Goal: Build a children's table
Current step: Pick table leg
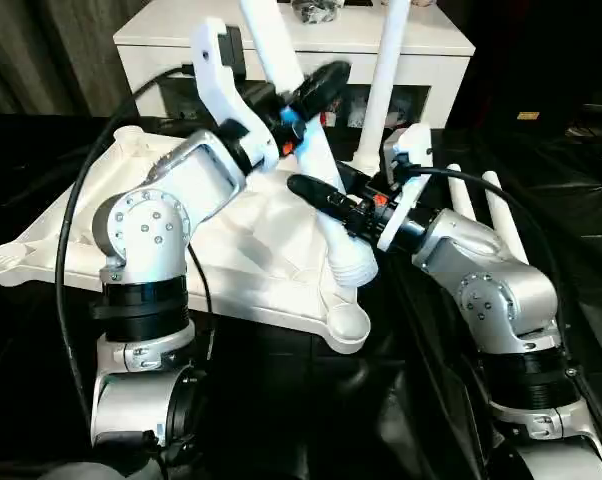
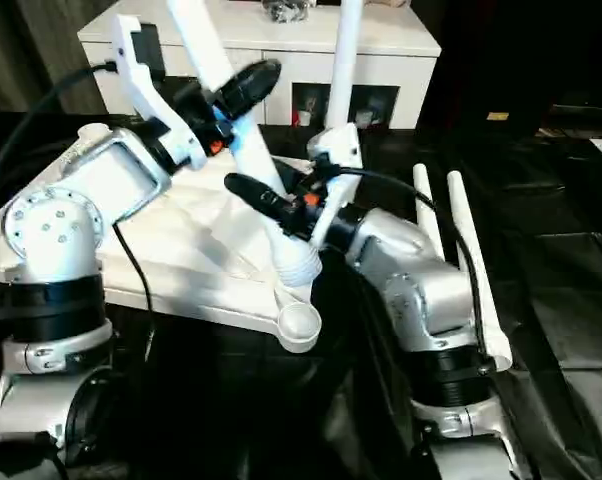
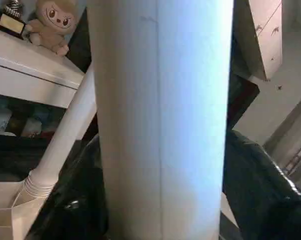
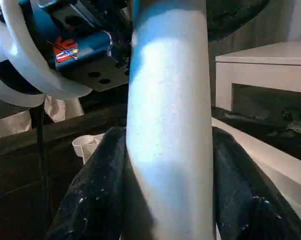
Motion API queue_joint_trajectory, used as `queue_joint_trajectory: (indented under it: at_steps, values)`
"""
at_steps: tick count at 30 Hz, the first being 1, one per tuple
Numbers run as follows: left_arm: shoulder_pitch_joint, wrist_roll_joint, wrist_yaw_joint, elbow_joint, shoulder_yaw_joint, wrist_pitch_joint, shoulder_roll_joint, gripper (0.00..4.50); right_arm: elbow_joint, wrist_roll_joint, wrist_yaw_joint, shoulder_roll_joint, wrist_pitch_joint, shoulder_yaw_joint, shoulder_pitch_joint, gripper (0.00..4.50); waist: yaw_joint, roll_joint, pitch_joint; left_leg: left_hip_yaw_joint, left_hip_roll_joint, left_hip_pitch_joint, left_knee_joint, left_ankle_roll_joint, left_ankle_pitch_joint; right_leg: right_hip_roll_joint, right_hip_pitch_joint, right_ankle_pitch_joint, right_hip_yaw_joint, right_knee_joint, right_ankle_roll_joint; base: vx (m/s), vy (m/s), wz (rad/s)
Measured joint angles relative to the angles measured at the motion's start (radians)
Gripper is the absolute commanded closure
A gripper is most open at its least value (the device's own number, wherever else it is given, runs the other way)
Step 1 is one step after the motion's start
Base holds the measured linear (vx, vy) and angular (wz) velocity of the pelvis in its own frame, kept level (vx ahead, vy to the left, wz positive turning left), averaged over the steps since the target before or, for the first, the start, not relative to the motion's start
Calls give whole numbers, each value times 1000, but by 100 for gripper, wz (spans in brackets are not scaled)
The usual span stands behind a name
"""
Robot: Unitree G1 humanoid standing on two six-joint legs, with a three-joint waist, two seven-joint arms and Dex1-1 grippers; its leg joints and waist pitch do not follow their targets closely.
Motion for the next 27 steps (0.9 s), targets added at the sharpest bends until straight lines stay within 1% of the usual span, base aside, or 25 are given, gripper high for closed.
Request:
queue_joint_trajectory:
  at_steps: [2, 3, 6, 7, 9, 11, 13, 17, 22, 23, 24, 27]
  values:
    - [0, -7, -1, -1, -1, 7, 4, 154, 1, -12, -3, 4, -11, 1, 0, 271, 0, 0, 0, 0, 0, 0, 0, 0, 0, 0, 0, 0, 0, 0, 0, 0, 0, 0]
    - [0, -9, -2, -1, -1, 13, 8, 171, 1, -17, -5, 6, -20, 3, 0, 271, 0, 0, 0, 0, 0, 0, 0, 0, 0, 0, 0, 0, 0, 0, 0, 0, 0, 0]
    - [2, -9, -9, -5, -12, 29, 25, 193, 5, -22, -8, 10, -34, 3, 0, 271, 0, 0, 0, 0, 0, 0, 0, 0, 0, 0, 0, 0, 0, 0, 0, 0, 0, 0]
    - [5, -9, -9, -9, -16, 31, 30, 193, 6, -25, -8, 12, -36, 4, 0, 271, 0, 0, 0, 0, 0, 0, 0, 0, 0, 0, 0, 0, 0, 0, 0, 0, 0, 0]
    - [11, -9, -12, -10, -21, 39, 40, 220, 10, -27, -9, 13, -43, 6, 0, 271, 0, 0, 0, 0, 0, 0, 0, 0, 0, 0, 0, 0, 0, 0, 0, 0, 0, 0]
    - [23, -8, -14, -14, -24, 42, 46, 231, 11, -29, -11, 13, -45, 9, 0, 271, 0, 0, 0, 0, 0, 0, 0, 0, 0, 0, 0, 0, 0, 0, 0, 0, 0, 0]
    - [27, -8, -15, -14, -24, 44, 48, 252, 15, -34, -11, 15, -47, 12, 0, 271, 0, 0, 0, 0, 0, 0, 0, 0, 0, 0, 0, 0, 0, 0, 0, 0, 0, 0]
    - [27, -10, -22, -14, -26, 46, 57, 266, 18, -36, -12, 18, -53, 16, 0, 271, -1, 0, 0, 0, 0, 0, 0, 0, 0, 0, 0, 0, 0, 0, 0, 0, 0, 0]
    - [27, -9, -35, -10, -39, 41, 70, 269, 18, -39, -16, 17, -54, 19, 0, 271, 0, 0, 0, 0, 0, 0, 0, 0, 0, 0, 0, 0, 0, 1, 0, 0, 0, 0]
    - [27, -7, -41, -9, -41, 40, 73, 269, 19, -38, -16, 18, -54, 19, 0, 215, -1, 0, 0, 0, 0, 0, 0, 0, 0, 0, 0, 0, 0, 1, 0, 0, 0, 0]
    - [26, -5, -51, -8, -44, 39, 78, 269, 19, -38, -16, 18, -54, 19, -1, 215, -1, 0, 0, 0, 0, 0, 0, 0, 0, 0, 0, 0, 0, 1, 0, 0, 0, 0]
    - [21, -1, -97, -5, -66, 38, 111, 270, 33, -27, -9, 19, -52, 15, -10, 182, -2, 0, 0, 0, 0, 0, 0, 0, 0, 0, 0, 0, 0, 1, 0, 0, 0, 0]
